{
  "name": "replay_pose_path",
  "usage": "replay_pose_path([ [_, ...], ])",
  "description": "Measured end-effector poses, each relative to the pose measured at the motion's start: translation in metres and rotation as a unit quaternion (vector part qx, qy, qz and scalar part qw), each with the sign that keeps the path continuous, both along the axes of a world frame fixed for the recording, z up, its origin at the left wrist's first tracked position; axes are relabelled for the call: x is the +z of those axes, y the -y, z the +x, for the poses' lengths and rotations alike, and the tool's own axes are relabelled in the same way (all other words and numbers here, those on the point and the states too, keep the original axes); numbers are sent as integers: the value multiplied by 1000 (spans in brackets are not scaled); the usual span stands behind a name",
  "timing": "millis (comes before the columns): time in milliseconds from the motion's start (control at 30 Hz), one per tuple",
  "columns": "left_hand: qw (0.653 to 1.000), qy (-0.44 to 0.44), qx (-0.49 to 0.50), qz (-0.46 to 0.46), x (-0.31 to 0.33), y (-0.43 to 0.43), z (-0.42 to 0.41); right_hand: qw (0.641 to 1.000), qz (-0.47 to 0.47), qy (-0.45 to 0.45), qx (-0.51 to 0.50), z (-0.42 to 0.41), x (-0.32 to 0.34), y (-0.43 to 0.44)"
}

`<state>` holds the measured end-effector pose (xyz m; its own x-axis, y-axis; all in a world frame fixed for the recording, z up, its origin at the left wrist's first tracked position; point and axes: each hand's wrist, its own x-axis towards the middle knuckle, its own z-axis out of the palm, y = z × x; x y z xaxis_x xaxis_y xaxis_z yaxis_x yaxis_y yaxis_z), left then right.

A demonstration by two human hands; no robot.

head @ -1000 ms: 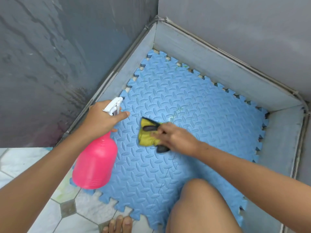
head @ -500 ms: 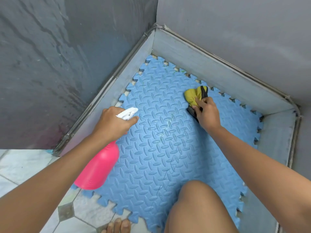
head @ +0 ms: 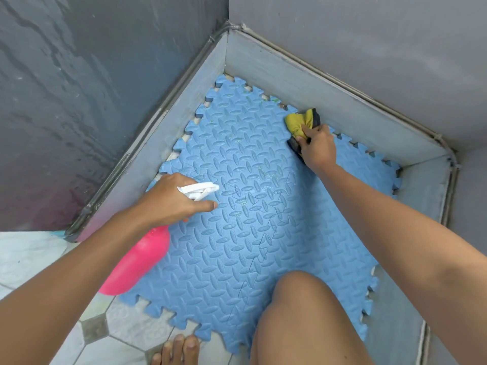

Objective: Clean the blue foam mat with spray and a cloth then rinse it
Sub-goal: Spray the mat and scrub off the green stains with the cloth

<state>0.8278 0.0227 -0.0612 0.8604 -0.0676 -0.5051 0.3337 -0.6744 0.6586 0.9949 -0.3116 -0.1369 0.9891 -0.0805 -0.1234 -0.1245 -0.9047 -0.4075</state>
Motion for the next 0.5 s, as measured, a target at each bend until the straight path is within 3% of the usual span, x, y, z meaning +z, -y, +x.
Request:
replay_pose_path([
  [167, 991, -40, -126, 6, 0, -8, 5, 1000, -19, -12, 22, 4, 2, 5],
  [300, 994, -79, -77, -5, -23, -6, -10, 1000, -10, -4, 20, 4, 1, 6],
  [500, 997, -17, -69, 30, -22, -10, -10, 998, -32, -3, 50, 4, -3, 9],
])
